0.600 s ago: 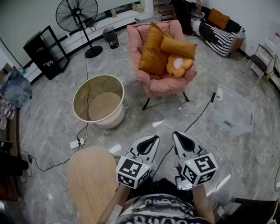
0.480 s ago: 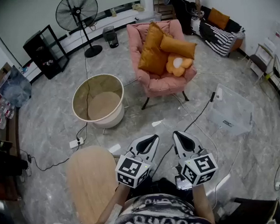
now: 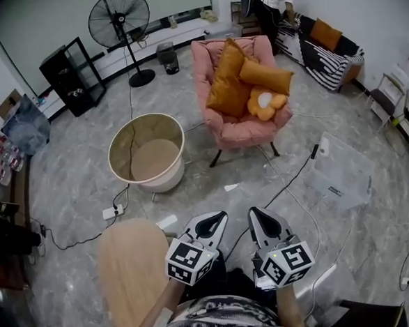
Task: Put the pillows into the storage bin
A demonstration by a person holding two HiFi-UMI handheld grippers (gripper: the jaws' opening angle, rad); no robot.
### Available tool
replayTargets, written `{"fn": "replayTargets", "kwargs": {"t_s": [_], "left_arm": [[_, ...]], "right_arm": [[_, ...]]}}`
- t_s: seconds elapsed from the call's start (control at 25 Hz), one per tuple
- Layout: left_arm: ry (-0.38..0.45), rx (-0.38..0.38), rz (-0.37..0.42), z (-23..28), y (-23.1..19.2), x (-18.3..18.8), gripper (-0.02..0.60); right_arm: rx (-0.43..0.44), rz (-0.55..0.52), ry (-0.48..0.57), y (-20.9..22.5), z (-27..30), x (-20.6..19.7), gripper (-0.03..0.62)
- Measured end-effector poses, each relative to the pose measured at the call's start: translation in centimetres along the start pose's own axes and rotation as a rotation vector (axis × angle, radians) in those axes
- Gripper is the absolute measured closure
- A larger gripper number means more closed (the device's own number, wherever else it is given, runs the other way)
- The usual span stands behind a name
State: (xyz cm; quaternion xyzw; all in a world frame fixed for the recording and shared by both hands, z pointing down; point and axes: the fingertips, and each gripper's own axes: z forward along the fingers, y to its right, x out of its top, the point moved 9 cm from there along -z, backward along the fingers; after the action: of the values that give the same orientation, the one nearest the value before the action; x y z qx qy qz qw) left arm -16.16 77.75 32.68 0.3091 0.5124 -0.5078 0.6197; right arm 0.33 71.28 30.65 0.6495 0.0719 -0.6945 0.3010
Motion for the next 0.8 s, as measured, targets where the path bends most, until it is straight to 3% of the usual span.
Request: {"fn": "replayTargets", "kwargs": {"t_s": [0.32,0.48,0.8], "left_arm": [[-0.006,0.005,-0.019,5.1,-6.9,1.2,0.569],[-0.006,-0.005,-0.026,9.9,-13.0,2.4,0.569],[-0.002,-0.086,0.008,17.7,-26.9,8.4,0.569]], "right_arm": [[0.016,0.072,-0.019,4.0,7.5,0.4,0.594],[-0.005,0.053,-0.036,7.3,14.6,1.9,0.594],[-0.094,0.054,-0.059,12.2,29.7,6.3,0.594]]}}
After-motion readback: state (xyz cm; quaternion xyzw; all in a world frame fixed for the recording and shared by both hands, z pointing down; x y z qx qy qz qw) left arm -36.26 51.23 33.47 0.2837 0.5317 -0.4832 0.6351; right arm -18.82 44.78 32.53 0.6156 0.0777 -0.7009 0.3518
